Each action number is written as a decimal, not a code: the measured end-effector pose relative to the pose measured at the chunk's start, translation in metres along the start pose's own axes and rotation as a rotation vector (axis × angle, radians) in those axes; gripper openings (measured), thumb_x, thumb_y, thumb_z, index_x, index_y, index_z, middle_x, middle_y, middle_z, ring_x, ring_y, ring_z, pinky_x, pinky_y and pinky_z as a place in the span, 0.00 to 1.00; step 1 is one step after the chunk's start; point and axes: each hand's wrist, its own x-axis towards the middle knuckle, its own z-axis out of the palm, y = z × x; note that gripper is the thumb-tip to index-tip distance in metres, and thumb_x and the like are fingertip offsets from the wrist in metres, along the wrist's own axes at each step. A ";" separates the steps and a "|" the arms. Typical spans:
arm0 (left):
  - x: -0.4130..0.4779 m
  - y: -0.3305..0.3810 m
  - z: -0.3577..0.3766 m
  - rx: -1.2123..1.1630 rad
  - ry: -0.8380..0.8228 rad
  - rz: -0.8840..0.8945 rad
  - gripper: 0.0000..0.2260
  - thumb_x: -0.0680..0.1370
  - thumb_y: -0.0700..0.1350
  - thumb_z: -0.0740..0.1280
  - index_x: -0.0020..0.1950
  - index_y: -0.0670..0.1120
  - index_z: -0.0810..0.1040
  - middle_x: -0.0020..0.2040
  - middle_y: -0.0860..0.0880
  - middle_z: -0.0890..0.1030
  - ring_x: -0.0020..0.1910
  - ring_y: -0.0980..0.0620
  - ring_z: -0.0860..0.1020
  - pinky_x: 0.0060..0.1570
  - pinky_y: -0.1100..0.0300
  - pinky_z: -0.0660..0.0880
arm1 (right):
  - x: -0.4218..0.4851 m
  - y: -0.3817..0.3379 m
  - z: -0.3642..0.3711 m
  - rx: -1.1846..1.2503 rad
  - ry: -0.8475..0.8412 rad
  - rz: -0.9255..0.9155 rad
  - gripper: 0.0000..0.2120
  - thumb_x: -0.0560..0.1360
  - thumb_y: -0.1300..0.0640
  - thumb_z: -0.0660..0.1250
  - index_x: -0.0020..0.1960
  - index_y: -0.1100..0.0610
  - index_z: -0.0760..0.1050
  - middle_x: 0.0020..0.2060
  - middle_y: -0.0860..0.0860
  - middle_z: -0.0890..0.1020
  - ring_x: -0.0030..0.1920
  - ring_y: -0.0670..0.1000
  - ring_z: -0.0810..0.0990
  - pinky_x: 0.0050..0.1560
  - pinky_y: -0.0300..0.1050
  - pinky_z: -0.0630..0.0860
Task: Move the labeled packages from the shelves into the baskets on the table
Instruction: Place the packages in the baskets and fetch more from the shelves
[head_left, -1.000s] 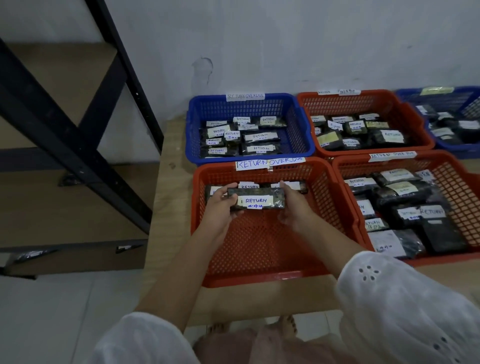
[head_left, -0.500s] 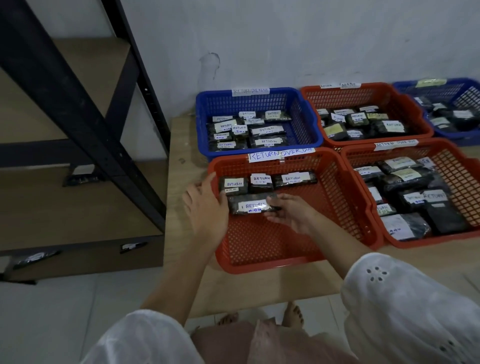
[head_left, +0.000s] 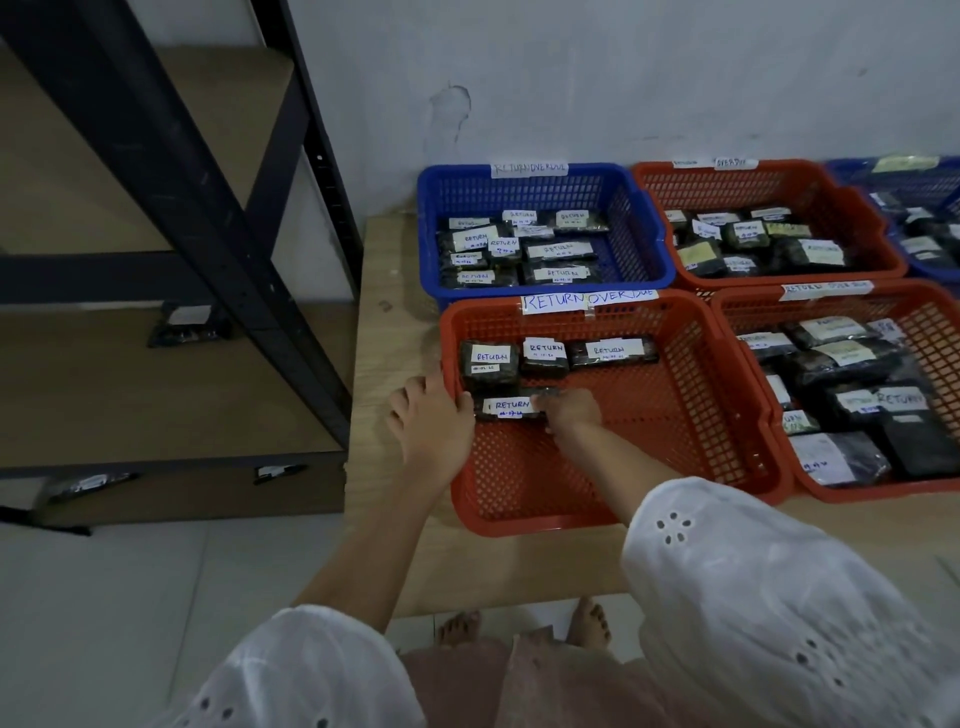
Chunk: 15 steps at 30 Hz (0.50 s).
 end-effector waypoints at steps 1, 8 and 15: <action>0.000 -0.001 -0.001 -0.009 -0.011 0.006 0.22 0.79 0.52 0.57 0.73 0.51 0.61 0.67 0.44 0.67 0.67 0.43 0.60 0.66 0.46 0.55 | 0.000 0.000 0.001 -0.032 0.038 -0.009 0.21 0.73 0.55 0.71 0.61 0.67 0.74 0.57 0.62 0.78 0.48 0.58 0.81 0.46 0.47 0.78; 0.001 -0.013 -0.015 -0.044 -0.080 0.075 0.20 0.79 0.55 0.57 0.71 0.56 0.64 0.65 0.45 0.68 0.66 0.43 0.61 0.65 0.46 0.56 | -0.017 -0.007 0.001 -0.021 0.108 -0.007 0.27 0.73 0.54 0.72 0.66 0.64 0.66 0.63 0.62 0.73 0.58 0.62 0.78 0.57 0.56 0.77; -0.004 -0.025 -0.038 -0.078 -0.093 0.171 0.19 0.80 0.53 0.57 0.72 0.56 0.65 0.67 0.45 0.67 0.68 0.44 0.60 0.67 0.49 0.55 | -0.060 -0.009 0.000 0.141 0.232 -0.166 0.22 0.75 0.54 0.67 0.66 0.58 0.67 0.63 0.59 0.69 0.57 0.58 0.73 0.58 0.48 0.72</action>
